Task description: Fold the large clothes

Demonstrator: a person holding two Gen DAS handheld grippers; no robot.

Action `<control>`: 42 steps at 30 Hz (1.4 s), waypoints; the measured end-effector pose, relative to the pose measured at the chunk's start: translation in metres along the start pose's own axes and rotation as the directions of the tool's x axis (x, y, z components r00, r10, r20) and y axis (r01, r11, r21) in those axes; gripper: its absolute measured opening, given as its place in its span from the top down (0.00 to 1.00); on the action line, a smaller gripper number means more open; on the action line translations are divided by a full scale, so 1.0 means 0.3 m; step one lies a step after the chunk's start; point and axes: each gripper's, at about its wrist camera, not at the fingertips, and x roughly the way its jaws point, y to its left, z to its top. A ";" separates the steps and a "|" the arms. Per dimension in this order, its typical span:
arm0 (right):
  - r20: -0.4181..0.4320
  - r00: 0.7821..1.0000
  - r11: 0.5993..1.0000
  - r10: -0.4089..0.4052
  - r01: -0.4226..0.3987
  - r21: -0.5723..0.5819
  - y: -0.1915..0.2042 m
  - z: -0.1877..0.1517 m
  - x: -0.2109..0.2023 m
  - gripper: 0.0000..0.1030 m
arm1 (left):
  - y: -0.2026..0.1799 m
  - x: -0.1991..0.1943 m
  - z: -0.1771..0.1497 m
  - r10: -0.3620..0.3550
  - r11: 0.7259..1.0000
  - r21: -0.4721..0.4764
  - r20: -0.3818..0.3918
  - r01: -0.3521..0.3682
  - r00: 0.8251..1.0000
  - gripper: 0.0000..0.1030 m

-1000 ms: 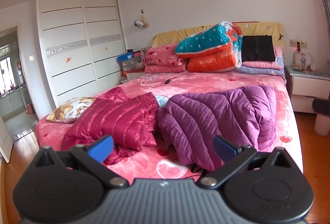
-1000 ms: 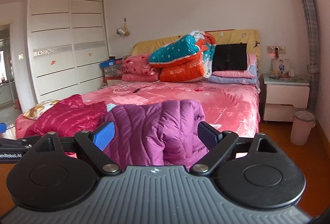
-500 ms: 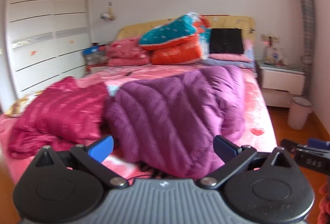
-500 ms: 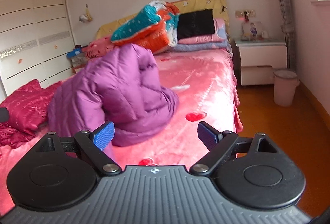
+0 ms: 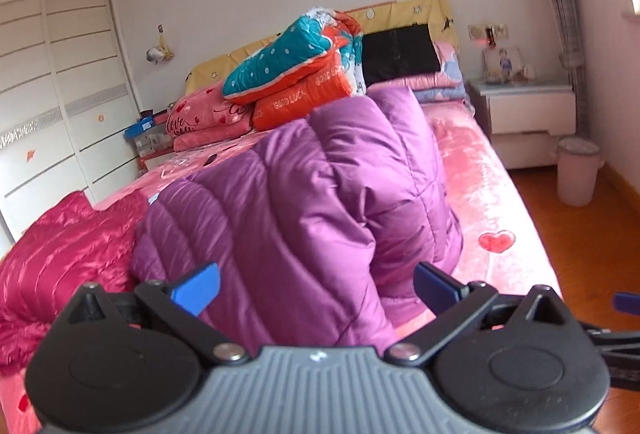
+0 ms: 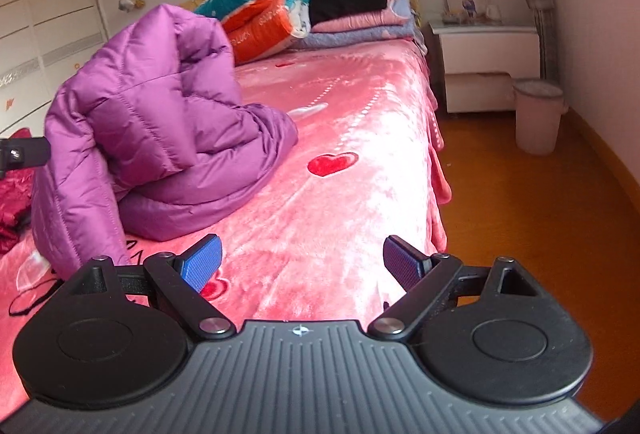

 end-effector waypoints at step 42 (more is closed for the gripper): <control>-0.087 0.994 0.992 0.064 -0.054 0.118 -0.102 -0.020 0.146 0.00 | 0.344 -0.253 -0.148 0.074 0.959 -0.261 -0.152 -0.112 0.986 0.89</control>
